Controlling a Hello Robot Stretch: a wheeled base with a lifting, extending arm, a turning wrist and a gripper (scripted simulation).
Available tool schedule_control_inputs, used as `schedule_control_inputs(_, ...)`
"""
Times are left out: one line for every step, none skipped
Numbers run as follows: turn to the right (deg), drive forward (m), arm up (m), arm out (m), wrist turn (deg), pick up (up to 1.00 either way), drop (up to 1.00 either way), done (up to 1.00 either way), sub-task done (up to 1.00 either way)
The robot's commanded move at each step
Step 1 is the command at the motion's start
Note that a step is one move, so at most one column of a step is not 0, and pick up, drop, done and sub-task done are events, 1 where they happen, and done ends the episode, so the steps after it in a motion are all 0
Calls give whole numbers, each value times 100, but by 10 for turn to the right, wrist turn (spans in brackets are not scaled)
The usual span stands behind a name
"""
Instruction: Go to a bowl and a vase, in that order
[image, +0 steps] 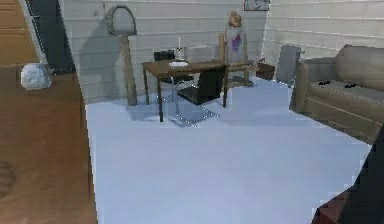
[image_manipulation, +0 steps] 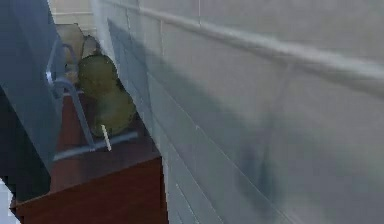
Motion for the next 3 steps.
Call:
schedule_control_inputs(-270, 0, 0, 0, 0, 0, 0, 0, 0)
schedule_control_inputs(0, 20, 0, 0, 0, 0, 0, 0, 0)
schedule_control_inputs(-150, 0, 0, 0, 0, 0, 0, 0, 0)
